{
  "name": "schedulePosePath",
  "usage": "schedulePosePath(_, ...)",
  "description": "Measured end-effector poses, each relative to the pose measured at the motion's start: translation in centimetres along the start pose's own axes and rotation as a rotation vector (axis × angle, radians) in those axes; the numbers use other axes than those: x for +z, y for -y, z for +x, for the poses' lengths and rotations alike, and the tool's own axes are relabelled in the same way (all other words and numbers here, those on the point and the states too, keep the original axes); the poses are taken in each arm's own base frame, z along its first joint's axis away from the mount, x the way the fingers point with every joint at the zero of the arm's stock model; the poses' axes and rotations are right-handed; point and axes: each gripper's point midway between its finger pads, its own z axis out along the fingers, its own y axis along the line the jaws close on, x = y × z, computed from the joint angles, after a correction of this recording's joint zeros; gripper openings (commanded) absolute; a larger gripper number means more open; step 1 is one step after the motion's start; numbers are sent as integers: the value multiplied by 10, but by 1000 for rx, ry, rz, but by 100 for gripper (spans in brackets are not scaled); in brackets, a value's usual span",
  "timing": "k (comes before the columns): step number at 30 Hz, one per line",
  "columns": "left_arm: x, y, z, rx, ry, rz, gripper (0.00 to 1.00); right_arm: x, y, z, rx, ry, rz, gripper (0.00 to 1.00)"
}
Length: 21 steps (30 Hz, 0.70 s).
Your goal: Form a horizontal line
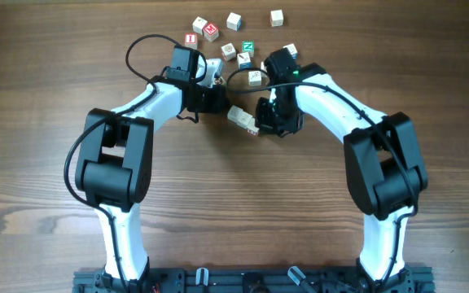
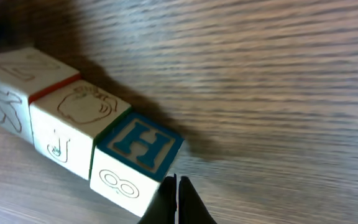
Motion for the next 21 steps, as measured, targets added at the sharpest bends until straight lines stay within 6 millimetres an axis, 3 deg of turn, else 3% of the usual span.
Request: schedulePosePath(21,0,3,6,-19,-29,30,4,-1,-3,-14,-20,60,-5,4)
